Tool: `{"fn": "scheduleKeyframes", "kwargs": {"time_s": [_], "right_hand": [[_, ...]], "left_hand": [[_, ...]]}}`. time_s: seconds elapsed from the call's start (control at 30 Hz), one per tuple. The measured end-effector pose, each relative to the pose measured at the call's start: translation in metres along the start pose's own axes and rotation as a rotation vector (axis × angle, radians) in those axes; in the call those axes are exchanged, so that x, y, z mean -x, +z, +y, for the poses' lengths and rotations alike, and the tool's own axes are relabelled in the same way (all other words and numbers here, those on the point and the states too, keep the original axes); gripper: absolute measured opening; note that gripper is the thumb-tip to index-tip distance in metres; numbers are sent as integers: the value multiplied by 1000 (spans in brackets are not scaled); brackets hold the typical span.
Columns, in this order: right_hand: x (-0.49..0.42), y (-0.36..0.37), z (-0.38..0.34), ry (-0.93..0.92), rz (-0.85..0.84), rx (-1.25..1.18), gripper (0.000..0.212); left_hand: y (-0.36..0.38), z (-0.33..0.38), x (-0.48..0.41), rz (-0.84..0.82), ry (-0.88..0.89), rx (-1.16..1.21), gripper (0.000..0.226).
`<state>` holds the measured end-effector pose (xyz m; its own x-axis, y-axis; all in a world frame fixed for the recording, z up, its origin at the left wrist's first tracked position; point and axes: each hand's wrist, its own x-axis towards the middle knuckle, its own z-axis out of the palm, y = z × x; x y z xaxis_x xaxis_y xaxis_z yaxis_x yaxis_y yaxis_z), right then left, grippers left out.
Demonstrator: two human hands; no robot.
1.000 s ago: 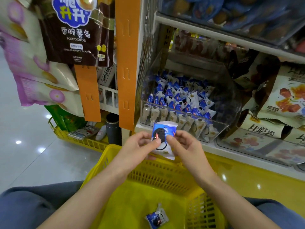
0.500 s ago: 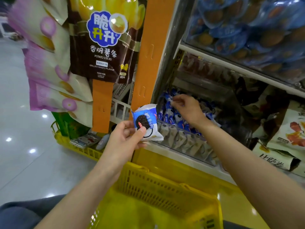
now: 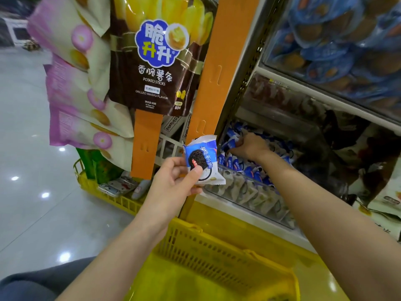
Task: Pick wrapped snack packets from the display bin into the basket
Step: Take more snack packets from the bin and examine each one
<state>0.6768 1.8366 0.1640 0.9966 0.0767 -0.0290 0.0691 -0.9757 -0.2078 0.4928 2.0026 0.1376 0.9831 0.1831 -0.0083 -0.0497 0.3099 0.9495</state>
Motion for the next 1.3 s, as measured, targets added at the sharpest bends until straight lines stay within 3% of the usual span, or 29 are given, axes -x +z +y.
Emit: {"fn": "scheduleKeyframes", "kwargs": {"time_s": [0.07,0.17,0.3,0.47,0.67,0.77,0.9,1.0,1.1,1.2,1.3], "right_hand": [[4,-3,4,16,58,-135,21],[19,-15,11,32,251,-375,35],[67,-40,12,-69,460,-615,29],[148,-33,2,-227,251,-741,29],[190,-13,-4,-76,42,-913,21],[200,-9,-2,-23,-35,-970,15],[211,-9,-7,-24,-144,-1029,36],[214,-13,-11,-97,-161,-1008,27],[212,-15,-12,-136,-162,-1005,22],[208,-20,-12,-137,-100,-977,9],[189,-32,-7,-91,38,-957,10]], "left_hand": [[-1,0,1,-11,7,9,20],[0,1,2,-27,22,33,18],[3,2,8,-78,18,85,23],[11,-4,19,-126,-14,26,33],[18,-15,35,-125,-78,-33,38],[17,-16,39,-184,-180,79,54],[14,-13,41,-329,-263,186,52],[14,-12,42,-386,-226,117,52],[14,-14,42,-308,-228,99,58],[12,-13,40,-241,-215,122,43],[5,-10,34,-103,-214,48,25]]}}
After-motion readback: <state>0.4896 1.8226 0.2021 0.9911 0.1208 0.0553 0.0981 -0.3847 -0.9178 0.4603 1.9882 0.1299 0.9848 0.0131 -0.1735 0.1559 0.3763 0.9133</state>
